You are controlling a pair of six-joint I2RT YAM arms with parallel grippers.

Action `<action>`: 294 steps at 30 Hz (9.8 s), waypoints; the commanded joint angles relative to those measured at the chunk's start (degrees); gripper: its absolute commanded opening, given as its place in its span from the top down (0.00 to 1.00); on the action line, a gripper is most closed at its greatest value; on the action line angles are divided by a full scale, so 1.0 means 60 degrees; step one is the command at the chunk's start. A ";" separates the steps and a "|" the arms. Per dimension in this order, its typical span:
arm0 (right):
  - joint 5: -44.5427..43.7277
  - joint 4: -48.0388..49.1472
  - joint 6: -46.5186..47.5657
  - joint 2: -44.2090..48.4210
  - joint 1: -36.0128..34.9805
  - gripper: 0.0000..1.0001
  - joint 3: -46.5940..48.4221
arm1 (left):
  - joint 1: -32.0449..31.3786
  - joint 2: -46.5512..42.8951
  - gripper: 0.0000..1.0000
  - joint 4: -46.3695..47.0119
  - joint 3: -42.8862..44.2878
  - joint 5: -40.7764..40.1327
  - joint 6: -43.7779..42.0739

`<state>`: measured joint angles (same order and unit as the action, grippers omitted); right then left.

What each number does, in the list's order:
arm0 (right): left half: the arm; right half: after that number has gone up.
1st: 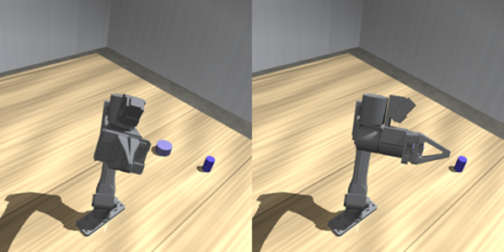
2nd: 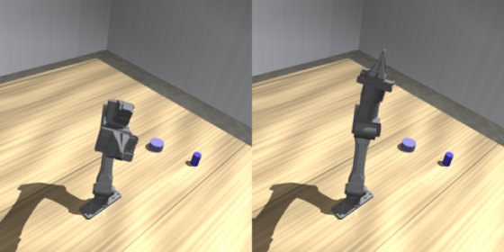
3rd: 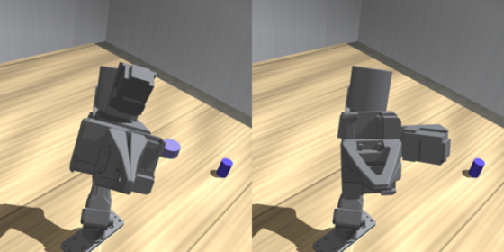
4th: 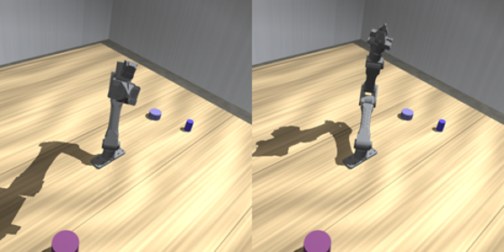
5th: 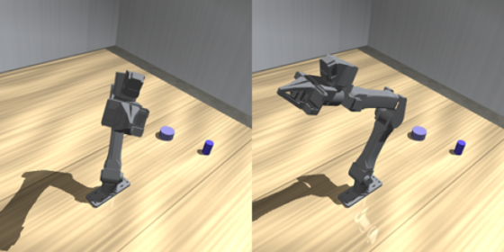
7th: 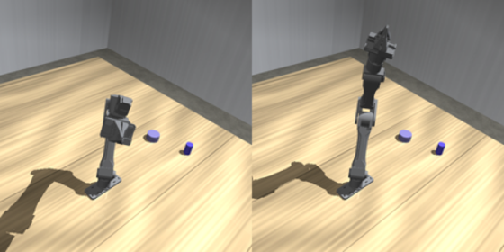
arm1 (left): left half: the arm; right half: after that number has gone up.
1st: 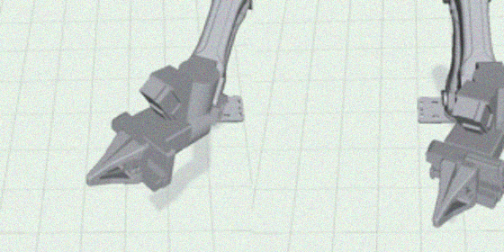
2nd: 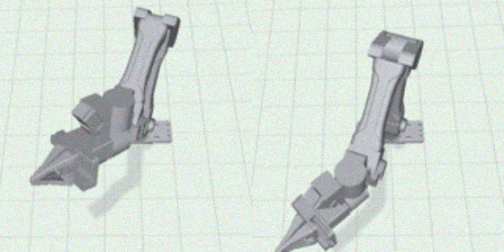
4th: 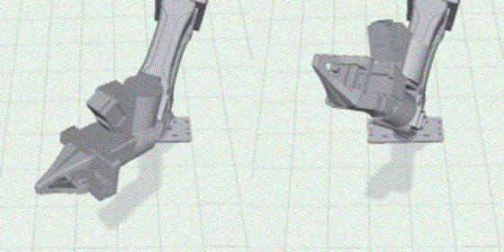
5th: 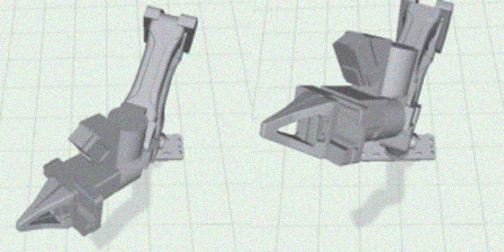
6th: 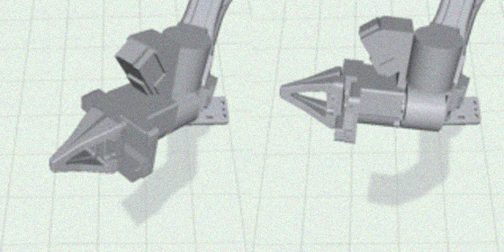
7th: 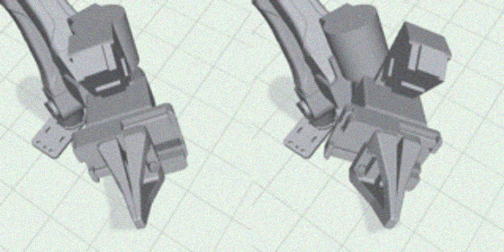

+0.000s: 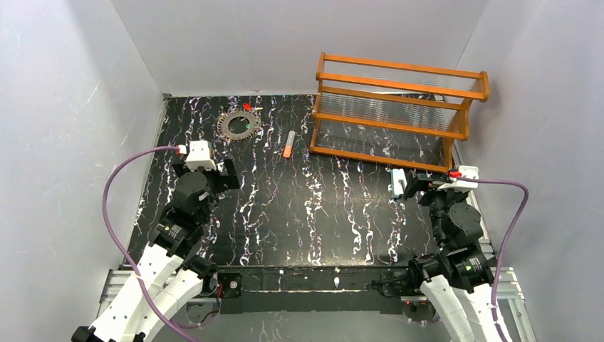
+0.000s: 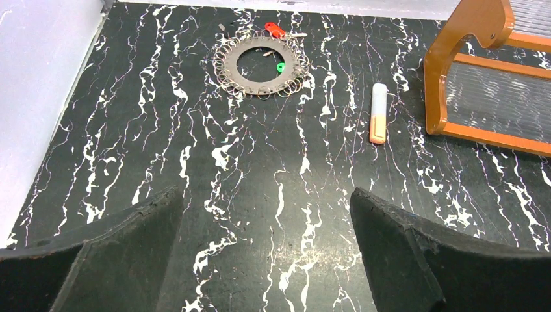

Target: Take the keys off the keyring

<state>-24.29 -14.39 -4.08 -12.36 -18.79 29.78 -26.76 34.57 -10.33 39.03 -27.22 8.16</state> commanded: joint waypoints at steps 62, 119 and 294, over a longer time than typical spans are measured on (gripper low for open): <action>0.0681 0.0626 0.0231 0.1928 -0.0012 0.01 -0.0276 | 0.2160 1.6958 0.38 -0.1285 1.1307 0.2013 0.0092; 0.8012 0.2175 -0.5156 -0.5274 -0.0116 0.01 -0.0614 | -0.4826 0.7622 0.51 0.1263 0.1084 0.5184 0.1412; 1.1216 1.3769 -0.2749 -1.0187 -0.3538 0.08 -0.2063 | -0.3874 0.4809 1.00 0.1404 0.2710 0.6526 0.2552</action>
<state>38.92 59.94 -20.36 -72.18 -39.88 14.28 -50.33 66.11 -3.25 52.49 8.86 24.99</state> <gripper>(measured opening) 0.929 0.317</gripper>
